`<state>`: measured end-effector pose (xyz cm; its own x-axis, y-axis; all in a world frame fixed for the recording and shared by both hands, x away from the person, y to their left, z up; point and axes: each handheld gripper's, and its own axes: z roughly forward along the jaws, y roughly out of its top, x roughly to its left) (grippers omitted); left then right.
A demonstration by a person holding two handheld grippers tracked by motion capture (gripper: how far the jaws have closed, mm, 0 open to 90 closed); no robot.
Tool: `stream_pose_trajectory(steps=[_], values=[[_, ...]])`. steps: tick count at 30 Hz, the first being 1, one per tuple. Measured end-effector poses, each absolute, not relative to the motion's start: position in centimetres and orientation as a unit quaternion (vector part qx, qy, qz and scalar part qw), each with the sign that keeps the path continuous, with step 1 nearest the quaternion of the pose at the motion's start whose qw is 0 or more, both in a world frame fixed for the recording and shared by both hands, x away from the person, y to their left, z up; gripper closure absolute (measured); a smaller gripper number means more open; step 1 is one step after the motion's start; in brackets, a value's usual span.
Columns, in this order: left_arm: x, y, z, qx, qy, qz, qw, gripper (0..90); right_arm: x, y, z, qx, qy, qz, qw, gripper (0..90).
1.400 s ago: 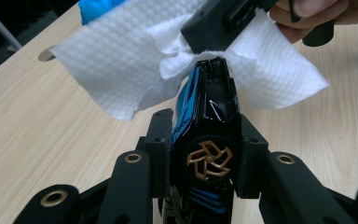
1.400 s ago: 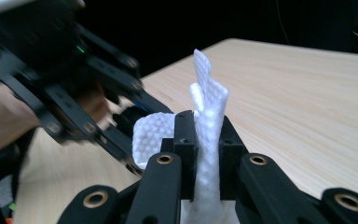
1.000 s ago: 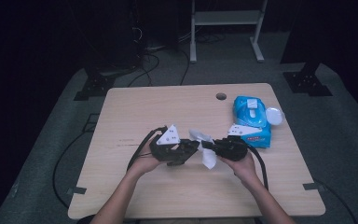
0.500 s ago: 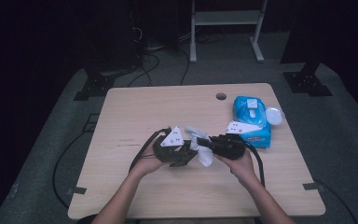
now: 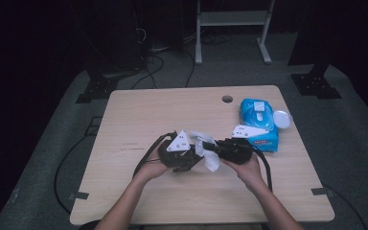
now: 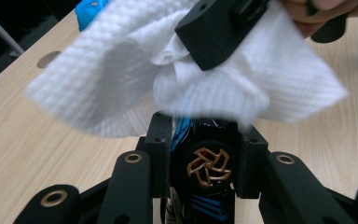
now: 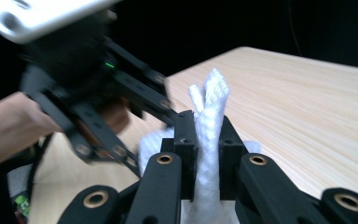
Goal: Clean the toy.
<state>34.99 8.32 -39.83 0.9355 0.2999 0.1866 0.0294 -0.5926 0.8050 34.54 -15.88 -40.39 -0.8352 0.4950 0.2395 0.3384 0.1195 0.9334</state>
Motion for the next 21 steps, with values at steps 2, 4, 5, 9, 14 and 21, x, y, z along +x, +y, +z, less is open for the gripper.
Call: stream_pose_trajectory(steps=[2, 4, 5, 9, 14, 21], values=[[35.0, 8.3, -39.9, 0.88, 0.094, 0.154, 0.439, 64.7, 34.9, -16.4, -41.1, 0.292, 0.744, 0.598, 0.061, 81.8], [35.1, 8.4, -39.9, 0.879, 0.096, 0.152, 0.442, 64.7, 35.2, -16.8, -41.8, 0.303, 0.751, 0.583, 0.061, 81.8], [35.1, 8.5, -39.9, 0.878, 0.098, 0.151, 0.443, 64.7, 35.4, -16.9, -42.2, 0.308, 0.753, 0.578, 0.064, 81.8], [35.1, 8.6, -39.8, 0.875, 0.101, 0.153, 0.448, 64.7, 35.8, -17.2, -43.7, 0.325, 0.756, 0.566, 0.05, 81.8], [35.1, 8.2, -39.6, 0.872, 0.104, 0.157, 0.452, 64.7, 36.2, -16.6, -45.6, 0.343, 0.76, 0.552, 0.015, 81.7], [35.2, 7.9, -39.7, 0.867, 0.11, 0.155, 0.46, 64.6, 36.8, -17.7, -46.0, 0.367, 0.712, 0.597, -0.051, 82.3]])
